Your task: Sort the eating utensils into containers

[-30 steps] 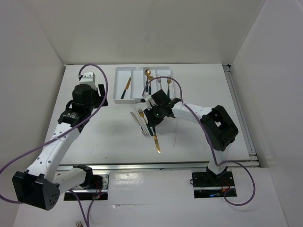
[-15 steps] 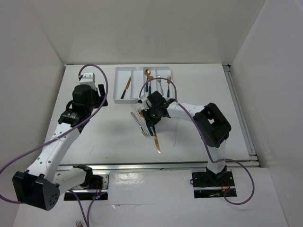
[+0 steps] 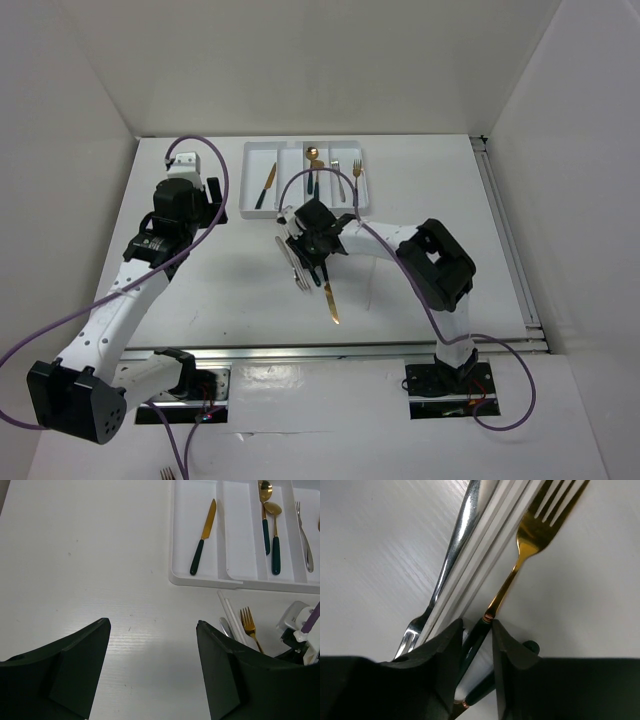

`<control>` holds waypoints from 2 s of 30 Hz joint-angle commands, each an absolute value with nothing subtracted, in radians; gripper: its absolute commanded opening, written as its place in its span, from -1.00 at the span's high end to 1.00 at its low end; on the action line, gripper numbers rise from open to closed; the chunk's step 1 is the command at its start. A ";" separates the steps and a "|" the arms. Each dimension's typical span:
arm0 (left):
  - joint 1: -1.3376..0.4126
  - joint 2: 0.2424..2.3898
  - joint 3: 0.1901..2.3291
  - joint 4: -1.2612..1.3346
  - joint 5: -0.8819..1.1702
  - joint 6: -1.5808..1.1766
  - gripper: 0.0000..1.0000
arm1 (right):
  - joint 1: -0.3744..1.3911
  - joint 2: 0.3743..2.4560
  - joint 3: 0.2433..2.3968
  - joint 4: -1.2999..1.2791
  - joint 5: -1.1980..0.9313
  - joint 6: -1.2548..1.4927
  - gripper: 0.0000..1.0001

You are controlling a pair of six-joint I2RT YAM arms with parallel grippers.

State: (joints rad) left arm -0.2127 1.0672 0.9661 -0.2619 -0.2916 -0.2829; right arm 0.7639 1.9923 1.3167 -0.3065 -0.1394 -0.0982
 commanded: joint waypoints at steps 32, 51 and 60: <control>-0.199 1.094 0.965 -0.181 -0.233 -0.259 -0.89 | 0.488 1.817 1.469 -0.099 -0.115 0.041 1.00; -0.199 1.164 1.057 -0.307 -0.209 -0.195 -1.00 | 0.256 2.286 1.924 -0.256 -0.285 0.268 1.00; -0.199 1.175 1.078 -0.365 -0.066 -0.075 -1.00 | 0.236 2.295 1.893 -0.256 -0.296 0.259 0.10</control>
